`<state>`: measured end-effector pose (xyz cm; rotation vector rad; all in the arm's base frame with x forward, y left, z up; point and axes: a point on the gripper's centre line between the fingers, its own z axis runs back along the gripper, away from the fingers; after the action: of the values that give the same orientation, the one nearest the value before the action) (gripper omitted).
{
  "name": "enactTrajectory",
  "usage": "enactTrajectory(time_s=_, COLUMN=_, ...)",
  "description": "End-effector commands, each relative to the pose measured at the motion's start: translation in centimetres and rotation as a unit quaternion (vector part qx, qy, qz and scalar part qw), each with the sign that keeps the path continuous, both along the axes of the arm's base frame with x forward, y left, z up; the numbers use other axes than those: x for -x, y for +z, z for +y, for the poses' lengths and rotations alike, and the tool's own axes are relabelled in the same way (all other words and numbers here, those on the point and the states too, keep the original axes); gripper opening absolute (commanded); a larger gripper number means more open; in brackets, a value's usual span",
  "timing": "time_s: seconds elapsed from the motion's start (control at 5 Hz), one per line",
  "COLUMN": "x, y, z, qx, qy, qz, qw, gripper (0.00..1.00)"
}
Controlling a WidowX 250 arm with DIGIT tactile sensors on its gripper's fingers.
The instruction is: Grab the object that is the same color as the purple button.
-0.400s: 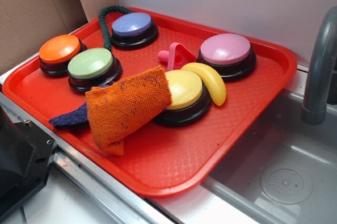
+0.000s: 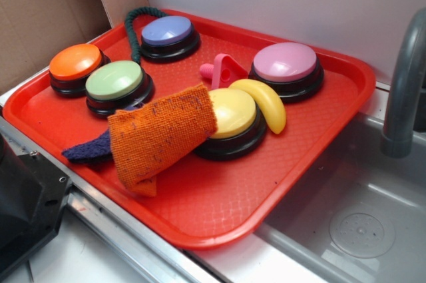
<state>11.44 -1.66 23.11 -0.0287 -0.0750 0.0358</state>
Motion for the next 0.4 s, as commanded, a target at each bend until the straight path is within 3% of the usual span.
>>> enactTrajectory(time_s=0.0, x=-1.4, y=-7.3, z=-0.2, qx=-0.001, qy=-0.042, qz=0.006, qw=0.999, gripper=1.0)
enactTrajectory(time_s=0.2, x=-1.9, y=-11.0, z=-0.7, qx=-0.017, qy=-0.026, qz=0.008, qw=0.999, gripper=1.0)
